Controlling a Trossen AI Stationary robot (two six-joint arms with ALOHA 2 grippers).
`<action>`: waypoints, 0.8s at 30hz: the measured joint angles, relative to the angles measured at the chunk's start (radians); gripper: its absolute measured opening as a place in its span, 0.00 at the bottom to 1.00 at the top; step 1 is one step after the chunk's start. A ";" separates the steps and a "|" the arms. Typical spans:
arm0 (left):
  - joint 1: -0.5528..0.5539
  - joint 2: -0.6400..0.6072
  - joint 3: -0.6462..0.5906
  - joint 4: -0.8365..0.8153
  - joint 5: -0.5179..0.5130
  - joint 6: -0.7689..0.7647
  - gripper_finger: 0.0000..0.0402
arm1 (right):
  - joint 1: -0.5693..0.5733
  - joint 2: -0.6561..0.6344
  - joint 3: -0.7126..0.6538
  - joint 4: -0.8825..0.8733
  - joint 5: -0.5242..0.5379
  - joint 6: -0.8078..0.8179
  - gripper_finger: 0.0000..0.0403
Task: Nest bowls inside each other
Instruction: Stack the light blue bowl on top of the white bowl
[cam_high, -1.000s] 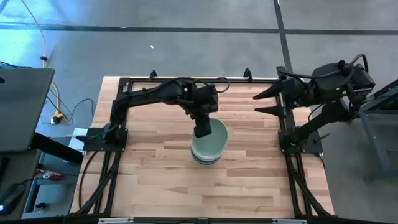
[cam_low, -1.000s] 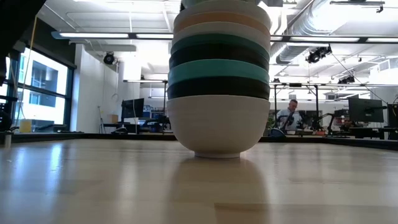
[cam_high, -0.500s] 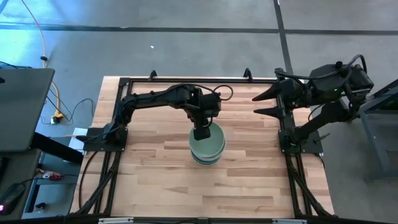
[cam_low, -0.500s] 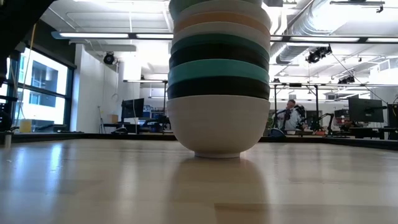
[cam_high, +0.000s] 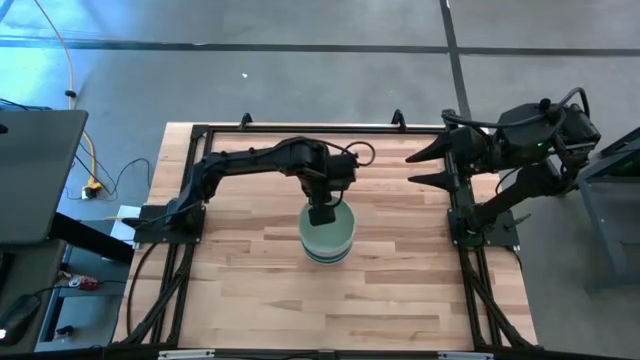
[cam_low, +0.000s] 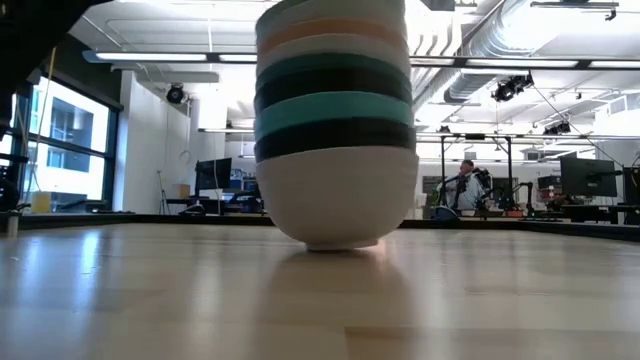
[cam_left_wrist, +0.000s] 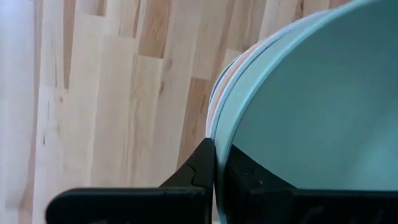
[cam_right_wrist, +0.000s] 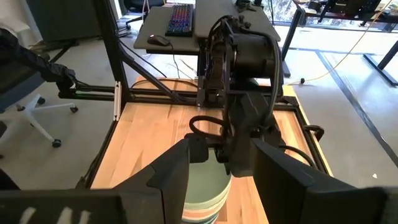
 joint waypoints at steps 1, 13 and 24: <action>0.000 0.003 0.000 0.001 0.000 -0.001 0.00 | 0.000 0.000 0.000 0.000 0.000 -0.001 0.40; 0.004 0.002 0.000 0.020 0.072 0.012 0.09 | 0.000 0.000 0.000 -0.015 0.000 0.000 0.40; 0.018 0.002 0.000 0.000 0.106 0.035 0.02 | 0.000 0.002 0.000 -0.015 0.000 0.000 0.40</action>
